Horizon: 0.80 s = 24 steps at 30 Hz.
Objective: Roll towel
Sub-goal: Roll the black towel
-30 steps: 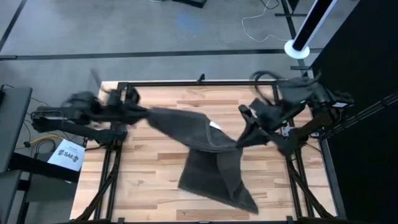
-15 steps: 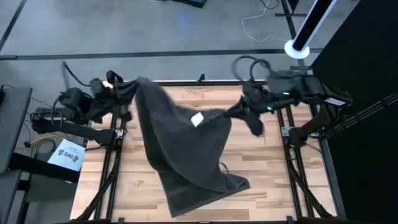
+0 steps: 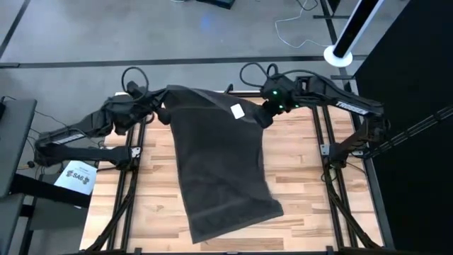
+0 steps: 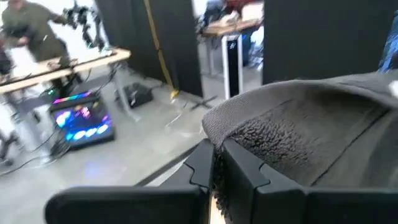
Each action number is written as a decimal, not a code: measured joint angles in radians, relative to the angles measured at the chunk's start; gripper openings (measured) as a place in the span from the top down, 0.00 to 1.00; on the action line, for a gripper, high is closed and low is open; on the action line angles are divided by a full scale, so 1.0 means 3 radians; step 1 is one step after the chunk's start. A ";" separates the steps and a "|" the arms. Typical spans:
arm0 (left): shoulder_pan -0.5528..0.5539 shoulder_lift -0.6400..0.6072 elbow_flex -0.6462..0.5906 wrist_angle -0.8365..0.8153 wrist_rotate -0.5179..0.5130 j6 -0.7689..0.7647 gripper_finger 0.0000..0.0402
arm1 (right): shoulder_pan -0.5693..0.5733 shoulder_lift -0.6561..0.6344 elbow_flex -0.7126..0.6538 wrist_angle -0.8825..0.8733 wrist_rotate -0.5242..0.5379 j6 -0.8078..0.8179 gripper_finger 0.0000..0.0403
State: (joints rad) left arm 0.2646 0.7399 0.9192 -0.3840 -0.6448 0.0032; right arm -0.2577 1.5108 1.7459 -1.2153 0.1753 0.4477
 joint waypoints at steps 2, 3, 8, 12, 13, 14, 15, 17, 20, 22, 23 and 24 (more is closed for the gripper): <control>0.0066 0.0043 0.0000 -0.0077 0.0084 -0.0001 0.97 | -0.0057 0.0000 -0.0075 0.0001 0.0000 -0.0069 1.00; 0.0102 0.0064 0.0000 -0.0098 0.0132 0.0001 0.97 | -0.0085 0.0003 -0.0095 0.0008 0.0000 -0.0104 1.00; 0.0260 0.0196 0.0000 -0.0180 0.0320 0.0034 0.97 | -0.0178 0.0000 -0.0151 0.0102 -0.0001 -0.0152 1.00; 0.0344 0.0294 0.0003 -0.0182 0.0469 0.0037 0.97 | -0.0198 -0.0001 -0.0152 0.0107 -0.0001 -0.0200 1.00; 0.0358 0.0315 0.0003 -0.0180 0.0498 0.0036 0.97 | -0.0198 -0.0001 -0.0152 0.0108 -0.0001 -0.0202 1.00; 0.0369 0.0330 0.0003 -0.0180 0.0526 0.0036 0.97 | -0.0198 -0.0001 -0.0152 0.0108 -0.0001 -0.0205 1.00; 0.0379 0.0342 0.0003 -0.0181 0.0568 0.0037 0.97 | -0.0198 -0.0001 -0.0152 0.0108 -0.0001 -0.0206 1.00; 0.0385 0.0368 0.0004 -0.0179 0.0574 0.0037 0.97 | -0.0197 -0.0001 -0.0153 0.0108 -0.0001 -0.0211 1.00; 0.0386 0.0379 0.0004 -0.0180 0.0576 0.0047 0.97 | -0.0197 -0.0001 -0.0152 0.0108 -0.0003 -0.0213 1.00; 0.0386 0.0376 0.0004 -0.0179 0.0584 0.0049 0.97 | -0.0197 -0.0001 -0.0152 0.0108 -0.0003 -0.0213 1.00; 0.0386 0.0376 0.0004 -0.0179 0.0603 0.0050 0.97 | -0.0197 -0.0001 -0.0152 0.0108 -0.0003 -0.0213 1.00; 0.0386 0.0376 0.0004 -0.0179 0.0615 0.0050 0.97 | -0.0197 -0.0001 -0.0152 0.0108 -0.0003 -0.0213 1.00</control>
State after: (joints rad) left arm 0.3805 0.8528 0.9203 -0.4377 -0.4603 0.0181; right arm -0.3168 1.5105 1.7002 -1.1830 0.1745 0.3840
